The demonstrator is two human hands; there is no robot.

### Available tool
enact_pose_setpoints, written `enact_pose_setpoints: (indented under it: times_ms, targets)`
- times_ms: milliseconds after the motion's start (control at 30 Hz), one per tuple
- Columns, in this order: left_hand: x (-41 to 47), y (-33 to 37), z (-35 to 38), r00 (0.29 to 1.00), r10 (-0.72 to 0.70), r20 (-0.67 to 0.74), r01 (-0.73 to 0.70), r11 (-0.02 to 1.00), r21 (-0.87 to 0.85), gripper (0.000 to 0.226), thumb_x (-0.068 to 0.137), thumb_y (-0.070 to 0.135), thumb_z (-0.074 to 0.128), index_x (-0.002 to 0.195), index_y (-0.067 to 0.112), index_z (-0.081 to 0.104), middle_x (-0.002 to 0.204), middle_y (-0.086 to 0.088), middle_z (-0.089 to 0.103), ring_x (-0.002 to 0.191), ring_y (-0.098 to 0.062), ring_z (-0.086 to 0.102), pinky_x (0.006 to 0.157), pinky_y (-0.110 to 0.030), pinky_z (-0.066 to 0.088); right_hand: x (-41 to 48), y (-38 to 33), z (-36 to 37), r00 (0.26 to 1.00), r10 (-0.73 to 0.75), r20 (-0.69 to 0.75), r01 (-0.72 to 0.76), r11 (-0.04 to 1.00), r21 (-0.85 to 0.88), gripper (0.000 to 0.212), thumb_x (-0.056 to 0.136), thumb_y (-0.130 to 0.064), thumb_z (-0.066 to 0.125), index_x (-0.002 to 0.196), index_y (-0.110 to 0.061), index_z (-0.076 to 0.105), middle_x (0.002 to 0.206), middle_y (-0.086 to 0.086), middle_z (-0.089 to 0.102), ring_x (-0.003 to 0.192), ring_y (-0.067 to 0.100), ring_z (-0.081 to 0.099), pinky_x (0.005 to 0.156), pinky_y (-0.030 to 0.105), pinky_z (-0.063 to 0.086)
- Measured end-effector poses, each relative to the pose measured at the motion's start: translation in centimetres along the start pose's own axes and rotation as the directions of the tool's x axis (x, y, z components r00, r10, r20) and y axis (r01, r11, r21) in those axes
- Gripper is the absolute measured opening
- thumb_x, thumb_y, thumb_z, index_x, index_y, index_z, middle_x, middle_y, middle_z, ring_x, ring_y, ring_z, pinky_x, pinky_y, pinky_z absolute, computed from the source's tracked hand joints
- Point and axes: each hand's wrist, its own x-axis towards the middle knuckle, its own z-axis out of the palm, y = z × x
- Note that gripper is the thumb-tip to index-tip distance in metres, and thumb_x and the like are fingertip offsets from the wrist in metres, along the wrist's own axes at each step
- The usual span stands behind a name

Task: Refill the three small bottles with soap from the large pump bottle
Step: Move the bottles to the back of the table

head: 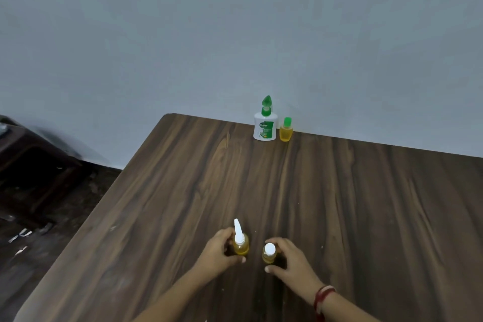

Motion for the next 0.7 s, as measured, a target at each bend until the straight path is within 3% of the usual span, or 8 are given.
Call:
enact_pose_setpoints:
  times_ms: [167, 300, 367, 433, 533, 700]
  targets:
    - [1.1, 0.3, 1.1, 0.989, 0.076, -0.125, -0.078, 0.997, -0.009, 0.035, 0.057, 0.035, 0.077, 0.089, 0.037, 0.063, 0.093, 0.005, 0.066, 0.088, -0.01, 0.064, 0.081, -0.036, 0.053, 0.9, 0.5, 0.0, 0.995, 0.006, -0.099, -0.005, 1.0, 0.013, 0.035, 0.072, -0.022, 0.072, 0.092, -0.042, 0.052, 0.101, -0.017, 0.06, 0.096, -0.003, 0.057, 0.084, 0.009, 0.043]
    - [5.1, 2.9, 1.7, 0.98, 0.13, -0.148, -0.135, 0.991, -0.025, 0.035, 0.061, 0.037, 0.078, 0.093, 0.03, 0.066, 0.09, 0.003, 0.067, 0.087, -0.013, 0.064, 0.079, -0.035, 0.053, 3.0, 1.5, -2.8, 0.972, -0.003, -0.233, 0.018, 0.998, 0.062, 0.041, 0.071, -0.017, 0.076, 0.093, -0.042, 0.053, 0.1, -0.018, 0.061, 0.101, -0.013, 0.053, 0.084, 0.001, 0.039]
    - [8.4, 5.2, 2.0, 0.971, 0.177, -0.161, -0.178, 0.984, 0.008, 0.035, 0.062, 0.042, 0.077, 0.091, 0.028, 0.065, 0.088, 0.001, 0.067, 0.084, -0.014, 0.063, 0.076, -0.033, 0.052, 4.8, 2.1, -5.0, 0.939, -0.012, -0.343, 0.035, 0.997, 0.062, 0.042, 0.069, -0.014, 0.08, 0.097, -0.035, 0.055, 0.097, -0.021, 0.058, 0.095, -0.015, 0.054, 0.083, -0.003, 0.036]
    - [12.0, 7.8, 2.6, 0.965, 0.207, -0.163, -0.206, 0.978, 0.024, 0.032, 0.064, 0.041, 0.076, 0.09, 0.033, 0.06, 0.088, 0.0, 0.065, 0.082, -0.013, 0.06, 0.074, -0.03, 0.05, 7.0, 2.5, -7.9, 0.905, 0.016, -0.424, 0.023, 0.996, 0.085, 0.04, 0.07, -0.01, 0.081, 0.101, -0.024, 0.059, 0.095, -0.018, 0.058, 0.088, -0.006, 0.056, 0.081, -0.004, 0.035]
    - [17.9, 11.1, 3.5, 0.962, 0.244, -0.126, -0.237, 0.969, 0.067, 0.029, 0.071, 0.03, 0.078, 0.089, 0.038, 0.057, 0.087, 0.0, 0.062, 0.079, -0.009, 0.055, 0.07, -0.022, 0.044, 10.9, 3.4, -12.4, 0.873, 0.033, -0.486, 0.018, 0.995, 0.099, 0.038, 0.074, -0.011, 0.077, 0.108, -0.015, 0.062, 0.101, -0.006, 0.061, 0.093, 0.005, 0.057, 0.083, 0.004, 0.038]
    - [26.2, 13.7, 5.4, 0.961, 0.231, -0.149, -0.217, 0.97, 0.106, 0.034, 0.077, 0.024, 0.075, 0.107, 0.017, 0.062, 0.097, 0.002, 0.059, 0.086, -0.011, 0.055, 0.075, -0.022, 0.042, 17.3, 5.6, -17.8, 0.833, 0.043, -0.552, 0.022, 0.994, 0.11, 0.034, 0.079, -0.013, 0.073, 0.11, -0.015, 0.061, 0.107, 0.0, 0.062, 0.097, 0.011, 0.058, 0.085, 0.017, 0.044]
